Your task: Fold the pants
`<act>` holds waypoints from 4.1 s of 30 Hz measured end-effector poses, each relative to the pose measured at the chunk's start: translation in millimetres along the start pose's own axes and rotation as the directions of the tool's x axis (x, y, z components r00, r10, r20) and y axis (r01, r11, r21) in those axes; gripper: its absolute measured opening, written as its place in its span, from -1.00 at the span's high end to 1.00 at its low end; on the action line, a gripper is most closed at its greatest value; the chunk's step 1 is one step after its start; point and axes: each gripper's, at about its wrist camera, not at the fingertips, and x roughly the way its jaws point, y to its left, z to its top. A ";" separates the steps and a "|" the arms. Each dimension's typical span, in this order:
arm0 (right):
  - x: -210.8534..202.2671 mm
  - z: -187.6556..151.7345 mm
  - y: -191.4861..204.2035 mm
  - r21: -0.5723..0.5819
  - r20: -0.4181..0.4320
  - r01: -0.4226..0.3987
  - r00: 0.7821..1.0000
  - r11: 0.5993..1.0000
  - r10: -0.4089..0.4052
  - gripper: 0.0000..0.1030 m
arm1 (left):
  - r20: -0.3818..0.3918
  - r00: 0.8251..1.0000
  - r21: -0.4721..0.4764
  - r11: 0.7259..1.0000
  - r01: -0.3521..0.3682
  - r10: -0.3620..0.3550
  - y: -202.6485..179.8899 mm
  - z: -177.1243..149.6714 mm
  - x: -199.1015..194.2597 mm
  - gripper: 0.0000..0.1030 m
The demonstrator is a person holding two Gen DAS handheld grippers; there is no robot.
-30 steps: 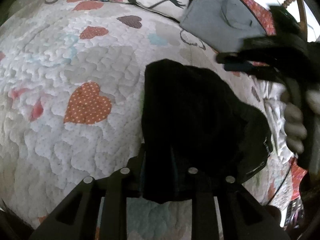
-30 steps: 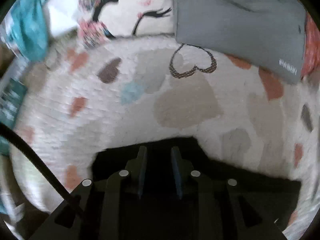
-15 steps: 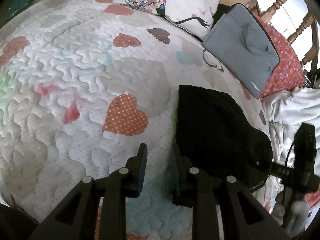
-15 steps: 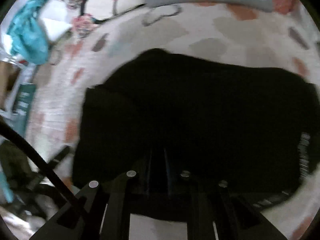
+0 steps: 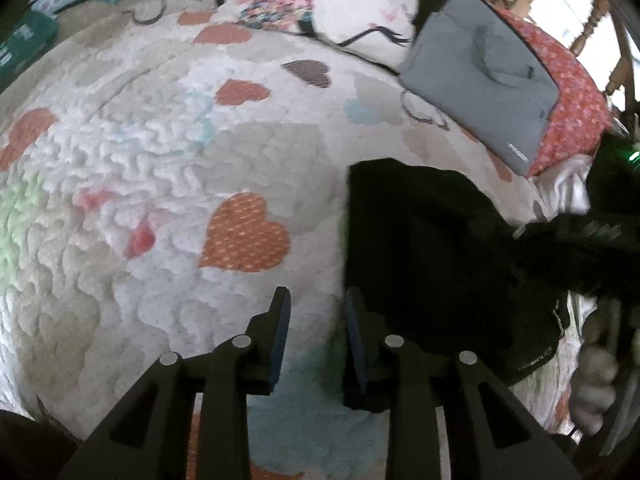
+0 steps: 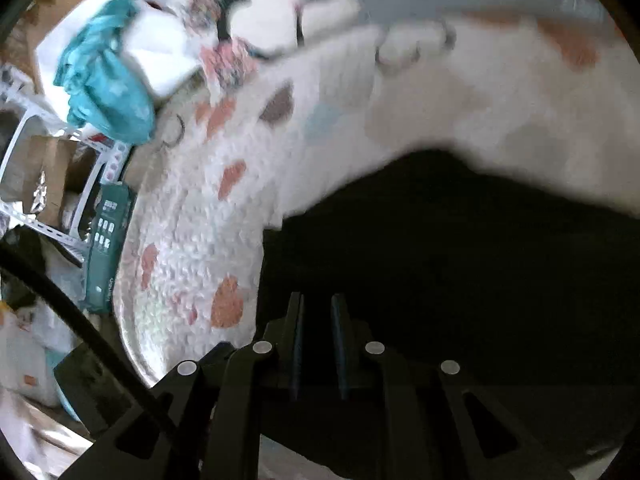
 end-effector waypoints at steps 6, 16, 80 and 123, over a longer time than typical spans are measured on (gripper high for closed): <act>-12.0 -16.2 -20.0 0.115 0.061 0.119 0.990 0.986 -0.127 1.00 | 0.022 0.999 -0.059 0.998 -0.034 0.035 16.7 7.5 -7.5 0.37; -85.8 -55.9 -20.2 0.039 0.225 0.137 0.964 0.990 -0.142 0.76 | 0.018 1.000 -0.013 1.000 -0.022 0.022 3.5 6.6 -6.7 0.34; -209.8 -130.1 -165.1 0.447 0.459 0.162 0.803 0.880 -0.381 0.36 | 0.026 0.987 0.359 0.923 0.138 -0.158 -124.5 35.6 -35.4 0.05; -144.6 -124.3 -207.5 0.389 0.501 -0.148 0.862 0.909 -0.074 -0.42 | -0.480 0.877 0.743 0.537 0.400 0.010 -428.7 -15.6 155.5 0.84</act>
